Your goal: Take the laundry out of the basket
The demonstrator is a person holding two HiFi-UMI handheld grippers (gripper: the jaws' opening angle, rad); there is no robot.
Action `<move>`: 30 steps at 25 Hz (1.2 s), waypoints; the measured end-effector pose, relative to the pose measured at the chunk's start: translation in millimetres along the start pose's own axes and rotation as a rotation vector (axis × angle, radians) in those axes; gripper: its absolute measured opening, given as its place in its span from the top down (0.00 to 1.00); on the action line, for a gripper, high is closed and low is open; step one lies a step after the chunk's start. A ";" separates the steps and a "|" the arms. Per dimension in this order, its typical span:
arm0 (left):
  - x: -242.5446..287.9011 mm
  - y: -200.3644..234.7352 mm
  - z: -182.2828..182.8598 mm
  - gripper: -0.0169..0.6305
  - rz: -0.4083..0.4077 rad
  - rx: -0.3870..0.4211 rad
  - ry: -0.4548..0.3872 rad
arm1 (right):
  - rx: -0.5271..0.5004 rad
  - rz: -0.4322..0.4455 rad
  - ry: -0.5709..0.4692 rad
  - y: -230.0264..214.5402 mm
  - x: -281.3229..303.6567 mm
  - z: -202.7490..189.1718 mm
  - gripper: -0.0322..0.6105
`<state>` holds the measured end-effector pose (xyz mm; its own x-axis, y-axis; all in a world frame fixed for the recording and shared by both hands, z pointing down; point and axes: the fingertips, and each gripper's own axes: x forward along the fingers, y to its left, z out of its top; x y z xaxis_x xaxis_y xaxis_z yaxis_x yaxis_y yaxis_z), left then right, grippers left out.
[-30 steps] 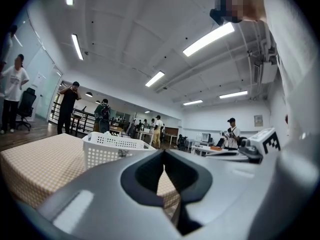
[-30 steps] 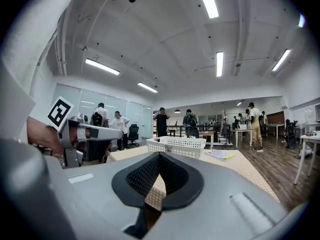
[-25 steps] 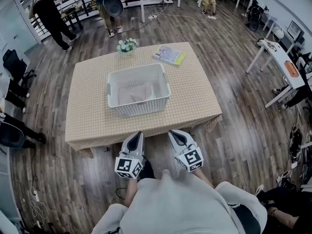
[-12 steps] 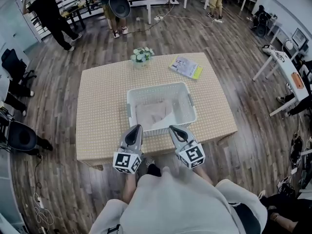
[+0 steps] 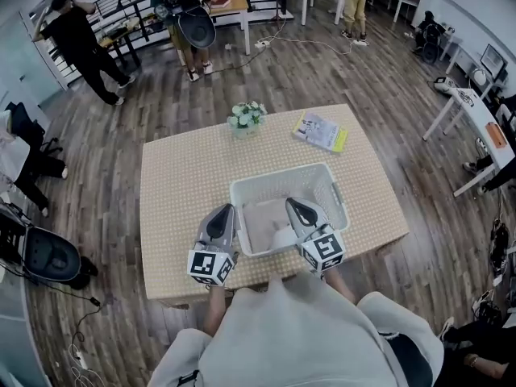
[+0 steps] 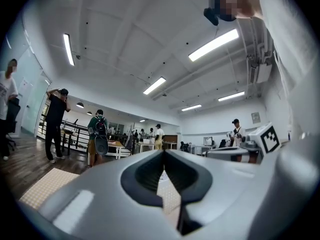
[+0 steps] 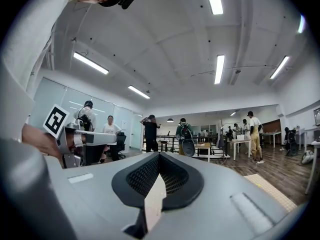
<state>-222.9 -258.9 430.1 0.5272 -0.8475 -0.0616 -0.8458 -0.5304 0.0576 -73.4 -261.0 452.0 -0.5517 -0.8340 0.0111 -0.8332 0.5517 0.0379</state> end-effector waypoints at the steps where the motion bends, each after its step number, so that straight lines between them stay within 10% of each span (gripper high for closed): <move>1: 3.6 4.7 -1.0 0.96 -0.002 -0.002 0.003 | 0.003 -0.008 -0.005 -4.0 4.4 1.3 0.95; 30: 32.9 65.5 -61.6 0.96 0.218 -0.089 0.161 | 0.142 0.081 0.126 -62.1 62.9 -54.2 0.95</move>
<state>-255.9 -322.9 493.2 0.3456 -0.9306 0.1201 -0.9340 -0.3289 0.1395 -54.4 -348.3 504.5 -0.6159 -0.7765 0.1331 -0.7878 0.6062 -0.1090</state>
